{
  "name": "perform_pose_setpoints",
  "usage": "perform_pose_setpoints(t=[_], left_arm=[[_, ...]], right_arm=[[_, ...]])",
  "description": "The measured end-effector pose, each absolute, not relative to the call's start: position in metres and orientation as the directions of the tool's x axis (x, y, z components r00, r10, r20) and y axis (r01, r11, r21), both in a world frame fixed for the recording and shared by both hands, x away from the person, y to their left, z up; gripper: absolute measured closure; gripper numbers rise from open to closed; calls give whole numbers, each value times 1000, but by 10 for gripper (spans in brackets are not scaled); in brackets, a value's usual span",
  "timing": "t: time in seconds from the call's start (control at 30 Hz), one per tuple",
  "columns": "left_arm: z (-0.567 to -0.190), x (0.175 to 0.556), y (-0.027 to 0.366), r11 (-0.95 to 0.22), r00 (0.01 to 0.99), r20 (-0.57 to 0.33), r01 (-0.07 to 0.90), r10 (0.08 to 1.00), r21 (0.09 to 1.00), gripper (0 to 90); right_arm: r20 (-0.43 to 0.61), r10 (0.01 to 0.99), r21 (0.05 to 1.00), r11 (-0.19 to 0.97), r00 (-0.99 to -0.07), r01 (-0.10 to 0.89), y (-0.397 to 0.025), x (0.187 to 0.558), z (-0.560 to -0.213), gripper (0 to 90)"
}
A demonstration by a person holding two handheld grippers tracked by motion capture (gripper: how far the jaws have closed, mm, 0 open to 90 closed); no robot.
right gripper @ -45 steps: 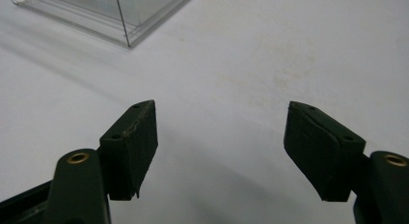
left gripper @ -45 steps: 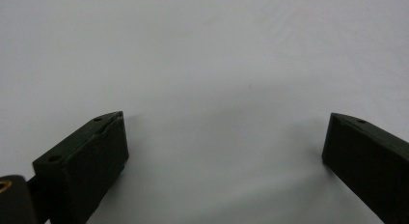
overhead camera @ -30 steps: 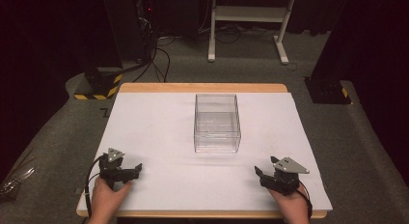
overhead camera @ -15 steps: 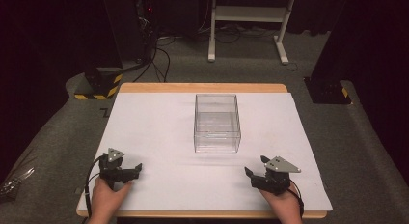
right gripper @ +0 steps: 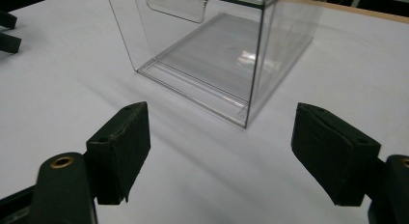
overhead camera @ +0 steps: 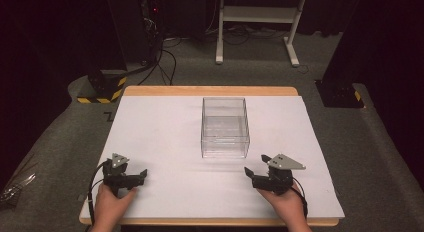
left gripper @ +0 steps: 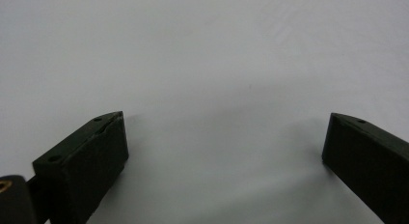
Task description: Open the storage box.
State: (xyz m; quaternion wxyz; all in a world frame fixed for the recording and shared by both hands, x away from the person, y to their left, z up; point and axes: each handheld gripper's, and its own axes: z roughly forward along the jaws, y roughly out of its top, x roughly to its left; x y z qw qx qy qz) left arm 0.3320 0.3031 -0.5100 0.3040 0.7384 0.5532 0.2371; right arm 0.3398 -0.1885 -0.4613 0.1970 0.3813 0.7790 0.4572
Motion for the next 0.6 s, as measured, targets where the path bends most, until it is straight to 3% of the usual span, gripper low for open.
perform_pose_setpoints(t=[0.6], left_arm=[[-510,332,303,-203,275,14,673,961,711,22]], right_arm=[[21,738,862,329,-675,386,-150,357,-456,281]])
